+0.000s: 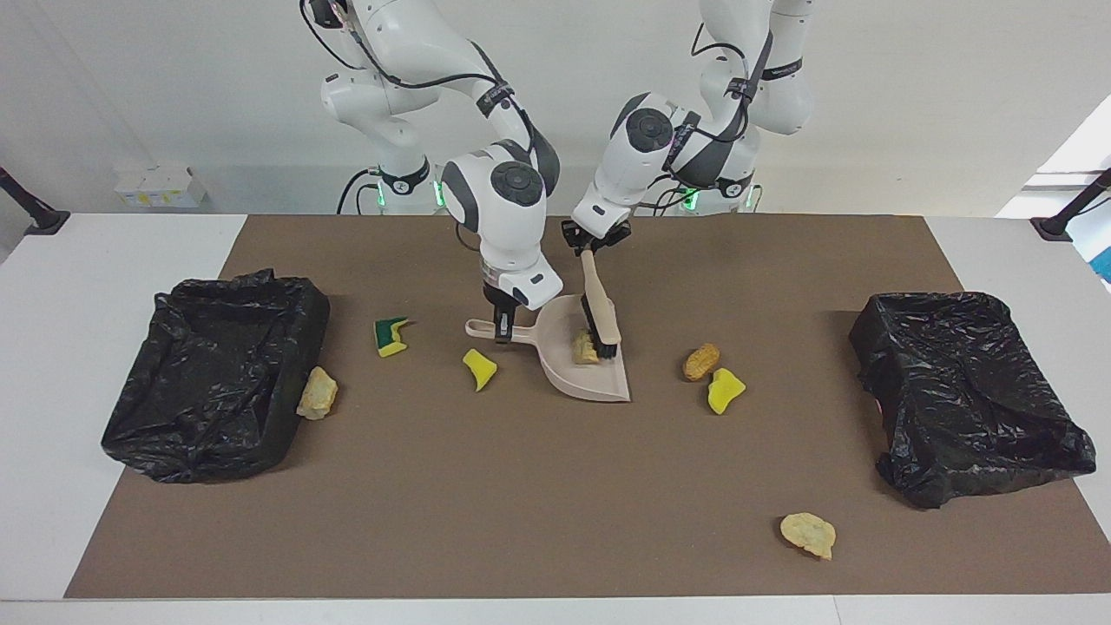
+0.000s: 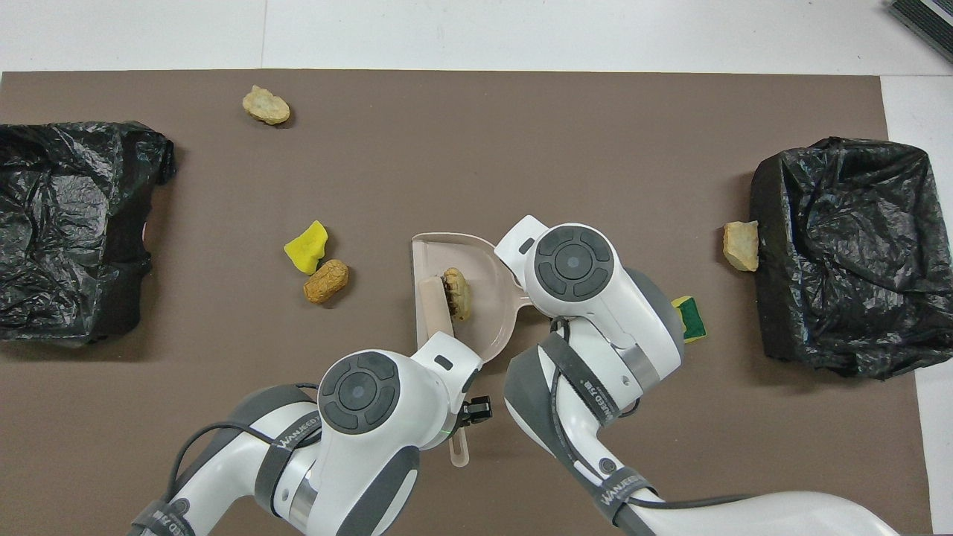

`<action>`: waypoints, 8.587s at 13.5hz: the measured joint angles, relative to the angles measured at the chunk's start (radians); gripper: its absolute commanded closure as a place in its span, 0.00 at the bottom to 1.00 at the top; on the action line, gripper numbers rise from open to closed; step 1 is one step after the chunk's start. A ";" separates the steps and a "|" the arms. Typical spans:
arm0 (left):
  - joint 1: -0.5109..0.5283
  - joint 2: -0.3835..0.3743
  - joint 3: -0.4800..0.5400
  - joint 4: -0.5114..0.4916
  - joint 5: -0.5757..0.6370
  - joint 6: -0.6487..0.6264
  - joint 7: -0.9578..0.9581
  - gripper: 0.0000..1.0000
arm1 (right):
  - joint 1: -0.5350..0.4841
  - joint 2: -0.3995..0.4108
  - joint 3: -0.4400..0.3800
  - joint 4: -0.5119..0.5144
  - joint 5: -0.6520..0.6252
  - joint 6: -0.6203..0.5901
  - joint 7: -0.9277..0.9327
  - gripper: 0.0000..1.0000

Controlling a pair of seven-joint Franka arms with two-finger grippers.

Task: Sweep and dump trash in bin
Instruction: 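Sweep the tan chunk into the dustpan with the left gripper's brush, then sweep the yellow sponge and chunk into the dustpan with the brush, then move the brush to the far tan chunk with the left gripper, then sweep the far tan chunk toward the dustpan with the brush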

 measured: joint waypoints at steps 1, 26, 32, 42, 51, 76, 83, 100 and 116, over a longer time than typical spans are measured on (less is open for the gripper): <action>0.002 0.000 0.009 0.013 0.011 -0.023 0.004 1.00 | 0.000 0.000 0.000 0.000 0.000 0.000 0.000 1.00; 0.490 0.067 0.004 0.015 0.367 -0.211 0.606 1.00 | 0.000 0.002 0.000 0.000 0.000 0.000 0.000 1.00; 0.278 0.034 -0.003 -0.018 0.124 -0.193 0.549 1.00 | 0.000 0.002 0.000 0.000 0.000 0.000 0.000 1.00; 0.142 0.040 0.018 0.083 0.082 -0.142 0.350 1.00 | 0.000 0.002 0.000 0.000 0.000 0.000 0.000 1.00; 0.408 0.201 0.031 0.318 0.296 -0.229 0.494 1.00 | 0.000 0.002 0.000 0.000 0.000 0.000 0.000 1.00; 0.676 0.761 -0.019 1.055 0.609 -0.421 1.121 1.00 | 0.024 0.001 0.000 0.025 -0.020 -0.141 0.058 1.00; 0.617 0.524 -0.056 0.704 0.585 -0.493 1.189 1.00 | 0.024 0.001 0.000 0.025 -0.020 -0.141 0.058 1.00; 0.579 0.550 -0.040 0.899 0.546 -0.370 1.306 1.00 | 0.024 0.001 -0.001 0.025 -0.020 -0.141 0.058 1.00; 0.585 0.660 -0.043 0.869 0.728 -0.230 1.436 1.00 | 0.024 0.001 -0.001 0.024 -0.020 -0.141 0.060 1.00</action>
